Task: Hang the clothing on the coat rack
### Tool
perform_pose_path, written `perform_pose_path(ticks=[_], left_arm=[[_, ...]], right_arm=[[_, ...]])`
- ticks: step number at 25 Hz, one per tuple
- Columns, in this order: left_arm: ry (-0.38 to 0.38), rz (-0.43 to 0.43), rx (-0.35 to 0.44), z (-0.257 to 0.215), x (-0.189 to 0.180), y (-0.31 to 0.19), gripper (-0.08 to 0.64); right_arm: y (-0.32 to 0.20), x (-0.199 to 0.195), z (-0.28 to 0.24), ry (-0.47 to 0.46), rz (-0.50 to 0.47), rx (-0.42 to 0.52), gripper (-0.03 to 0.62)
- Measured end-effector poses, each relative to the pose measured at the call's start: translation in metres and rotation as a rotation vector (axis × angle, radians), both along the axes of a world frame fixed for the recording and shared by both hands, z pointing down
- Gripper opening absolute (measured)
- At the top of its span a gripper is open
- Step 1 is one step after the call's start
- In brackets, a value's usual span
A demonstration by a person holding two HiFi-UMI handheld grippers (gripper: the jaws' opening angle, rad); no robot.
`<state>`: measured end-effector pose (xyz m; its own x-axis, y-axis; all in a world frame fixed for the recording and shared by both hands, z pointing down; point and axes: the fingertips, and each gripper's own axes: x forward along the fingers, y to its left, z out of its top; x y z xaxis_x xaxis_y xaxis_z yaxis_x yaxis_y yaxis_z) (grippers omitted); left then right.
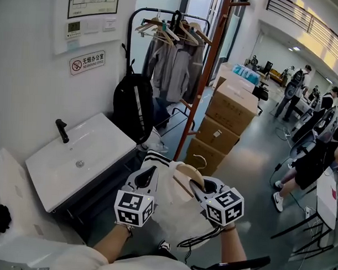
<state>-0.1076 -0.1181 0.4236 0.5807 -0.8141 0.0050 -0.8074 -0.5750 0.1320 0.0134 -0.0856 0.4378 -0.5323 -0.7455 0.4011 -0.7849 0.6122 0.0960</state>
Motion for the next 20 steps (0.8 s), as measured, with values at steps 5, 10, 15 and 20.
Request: perform_pose_path(ticks=[5, 10, 15, 20], left_arm=[[0.001, -0.051, 0.004, -0.006, 0.033, -0.035, 0.008], [-0.016, -0.099, -0.004, -0.004, 0.061, -0.064, 0.008], [-0.020, -0.147, -0.016, -0.002, 0.085, -0.086, 0.008], [-0.018, -0.179, -0.029, 0.003, 0.106, -0.096, 0.008]], right_arm=[[-0.035, 0.027, -0.005, 0.016, -0.087, -0.005, 0.067], [-0.071, 0.057, -0.006, 0.026, -0.135, -0.007, 0.067], [-0.093, 0.085, -0.002, 0.025, -0.189, -0.020, 0.067], [-0.105, 0.113, -0.002, 0.014, -0.200, -0.034, 0.067]])
